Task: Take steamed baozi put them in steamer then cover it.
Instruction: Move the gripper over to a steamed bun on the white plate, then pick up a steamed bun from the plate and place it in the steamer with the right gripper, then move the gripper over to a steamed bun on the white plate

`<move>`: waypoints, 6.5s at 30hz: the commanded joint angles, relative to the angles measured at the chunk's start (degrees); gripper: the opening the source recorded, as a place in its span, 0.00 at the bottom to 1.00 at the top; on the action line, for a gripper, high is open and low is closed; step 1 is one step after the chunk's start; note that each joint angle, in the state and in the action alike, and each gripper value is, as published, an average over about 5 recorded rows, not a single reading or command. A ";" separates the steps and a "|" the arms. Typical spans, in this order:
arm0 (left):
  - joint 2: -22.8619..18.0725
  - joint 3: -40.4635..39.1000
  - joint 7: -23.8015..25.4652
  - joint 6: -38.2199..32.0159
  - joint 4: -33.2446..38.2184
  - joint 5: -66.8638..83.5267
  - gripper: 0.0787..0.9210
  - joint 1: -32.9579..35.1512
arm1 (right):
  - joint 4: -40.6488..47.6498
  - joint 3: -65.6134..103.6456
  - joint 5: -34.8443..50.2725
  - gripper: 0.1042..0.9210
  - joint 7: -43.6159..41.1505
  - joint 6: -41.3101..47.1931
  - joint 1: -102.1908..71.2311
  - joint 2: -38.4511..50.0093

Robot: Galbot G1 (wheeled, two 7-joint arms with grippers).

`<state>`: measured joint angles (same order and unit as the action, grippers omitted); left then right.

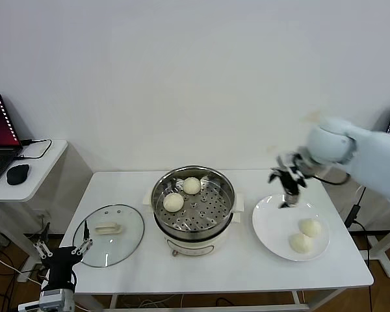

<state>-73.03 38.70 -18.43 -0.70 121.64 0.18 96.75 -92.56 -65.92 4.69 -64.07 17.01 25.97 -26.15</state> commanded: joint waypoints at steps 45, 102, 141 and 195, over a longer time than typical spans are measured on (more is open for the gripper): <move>-1.68 0.59 -0.24 -0.11 -1.14 -1.16 0.88 0.79 | 12.55 30.38 -19.85 0.62 5.90 -5.38 -42.18 -5.00; -1.99 3.41 -0.65 -1.07 -0.63 -0.67 0.88 0.42 | 9.55 -10.68 -8.55 0.57 10.19 -28.53 1.86 -42.48; -0.19 3.01 -0.49 -1.05 -0.26 -0.42 0.88 -0.55 | 1.08 -3.57 5.44 0.88 6.01 -0.78 11.65 -16.18; 0.38 2.78 -0.25 -0.83 -0.84 -1.07 0.88 0.39 | 30.72 42.58 -27.57 0.88 5.02 -8.84 -44.38 -13.60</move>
<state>-72.61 41.51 -18.68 -1.53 120.89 -0.86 97.13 -66.51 -25.61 -20.71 -59.73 8.60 -16.37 -35.28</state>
